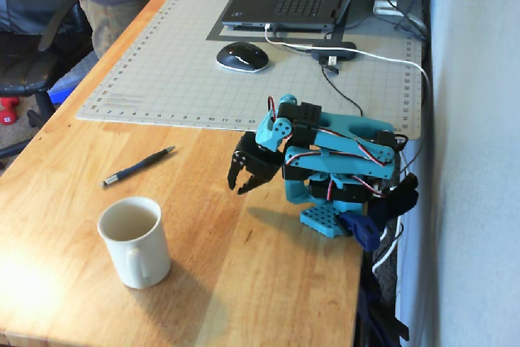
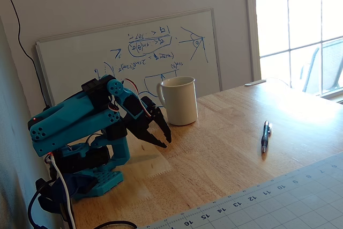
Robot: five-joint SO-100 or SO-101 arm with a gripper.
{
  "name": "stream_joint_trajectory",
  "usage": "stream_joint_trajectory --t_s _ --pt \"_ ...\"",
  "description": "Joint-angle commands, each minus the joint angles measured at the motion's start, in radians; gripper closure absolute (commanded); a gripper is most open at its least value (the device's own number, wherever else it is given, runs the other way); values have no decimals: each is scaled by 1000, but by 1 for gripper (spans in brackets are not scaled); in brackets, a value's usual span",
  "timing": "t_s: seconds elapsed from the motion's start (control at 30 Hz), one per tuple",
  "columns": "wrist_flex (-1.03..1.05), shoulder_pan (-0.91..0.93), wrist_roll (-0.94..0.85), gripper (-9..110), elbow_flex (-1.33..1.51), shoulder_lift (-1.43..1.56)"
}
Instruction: Grasp a pen and put it in a mug.
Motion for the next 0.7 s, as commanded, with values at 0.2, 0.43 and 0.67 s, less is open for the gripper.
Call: stream_joint_trajectory --t_s 0.2,0.43,0.67 --pt "3 -6 9 98 -14 26" --pt "3 -6 9 98 -14 26" --pt "3 6 12 98 -41 21"
